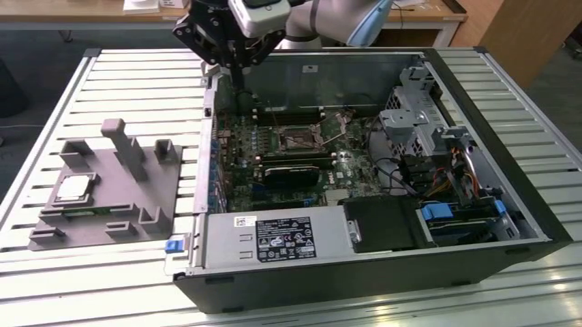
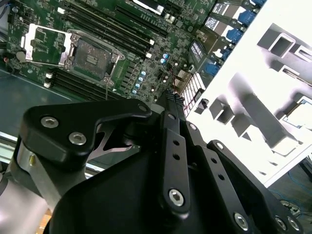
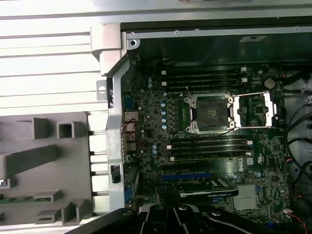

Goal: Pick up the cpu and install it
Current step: 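Reach for the cpu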

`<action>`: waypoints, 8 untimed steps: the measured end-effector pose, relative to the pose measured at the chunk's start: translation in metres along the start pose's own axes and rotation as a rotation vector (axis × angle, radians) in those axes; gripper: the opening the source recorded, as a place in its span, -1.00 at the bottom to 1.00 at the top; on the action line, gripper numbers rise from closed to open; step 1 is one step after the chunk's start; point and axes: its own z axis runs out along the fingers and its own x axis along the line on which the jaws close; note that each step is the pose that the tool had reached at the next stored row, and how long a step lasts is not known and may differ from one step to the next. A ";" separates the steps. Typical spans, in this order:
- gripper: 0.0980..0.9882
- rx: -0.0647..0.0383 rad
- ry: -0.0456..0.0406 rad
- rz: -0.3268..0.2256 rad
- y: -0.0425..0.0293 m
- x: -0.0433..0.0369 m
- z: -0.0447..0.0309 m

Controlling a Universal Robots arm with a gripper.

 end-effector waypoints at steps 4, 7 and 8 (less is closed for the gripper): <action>-0.98 0.000 0.0000 0.000 -0.0001 0.0017 0.0000; -0.98 0.000 0.0000 0.000 -0.0002 0.0027 0.0000; -0.98 0.000 0.0000 0.000 -0.0002 0.0030 0.0000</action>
